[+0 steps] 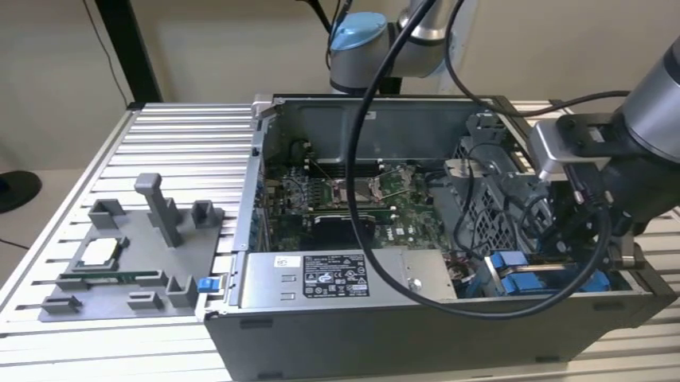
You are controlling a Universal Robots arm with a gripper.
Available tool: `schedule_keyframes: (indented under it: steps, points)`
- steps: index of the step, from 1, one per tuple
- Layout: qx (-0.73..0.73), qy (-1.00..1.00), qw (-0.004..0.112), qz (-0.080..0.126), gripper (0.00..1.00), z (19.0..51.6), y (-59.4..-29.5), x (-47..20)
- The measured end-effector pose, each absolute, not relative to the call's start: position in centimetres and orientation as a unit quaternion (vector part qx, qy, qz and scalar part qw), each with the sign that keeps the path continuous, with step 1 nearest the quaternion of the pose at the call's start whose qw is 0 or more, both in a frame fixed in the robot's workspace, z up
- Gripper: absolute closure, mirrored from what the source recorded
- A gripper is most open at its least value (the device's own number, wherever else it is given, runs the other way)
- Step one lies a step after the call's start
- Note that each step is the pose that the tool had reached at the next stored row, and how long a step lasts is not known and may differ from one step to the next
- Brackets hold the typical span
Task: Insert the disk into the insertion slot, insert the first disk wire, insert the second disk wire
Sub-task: 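Insert the second disk wire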
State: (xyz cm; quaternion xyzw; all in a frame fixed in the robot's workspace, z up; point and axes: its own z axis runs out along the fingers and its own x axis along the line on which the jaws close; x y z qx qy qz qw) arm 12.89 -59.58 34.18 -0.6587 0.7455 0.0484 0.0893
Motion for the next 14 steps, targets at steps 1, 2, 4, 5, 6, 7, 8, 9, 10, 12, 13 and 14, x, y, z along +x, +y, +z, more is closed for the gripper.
schedule_keyframes:
  steps: [1,2,4,5,6,7,8,9,10,12,13,14]
  points:
    - [-0.659,0.745,0.089,0.048,1.00,34.13,-59.58,12.89]
    - [-0.660,0.745,0.089,0.049,1.00,34.08,-59.58,12.89]
    - [-0.662,0.743,0.089,0.049,1.00,34.00,-59.58,12.89]
    - [-0.663,0.742,0.089,0.049,1.00,33.98,-59.58,12.89]
    - [-0.664,0.741,0.089,0.049,1.00,33.98,-59.59,12.89]
    - [-0.665,0.740,0.089,0.049,1.00,33.97,-59.59,12.89]
    - [-0.666,0.739,0.089,0.049,1.00,33.97,-59.59,12.89]
    - [-0.667,0.738,0.089,0.049,1.00,33.97,-59.60,12.89]
    - [-0.669,0.737,0.089,0.050,1.00,33.97,-59.62,12.89]
    - [-0.672,0.733,0.089,0.050,1.00,33.97,-59.61,12.89]
    - [-0.674,0.732,0.089,0.050,1.00,33.97,-59.61,12.89]
    - [-0.676,0.730,0.089,0.050,1.00,33.97,-59.61,12.89]
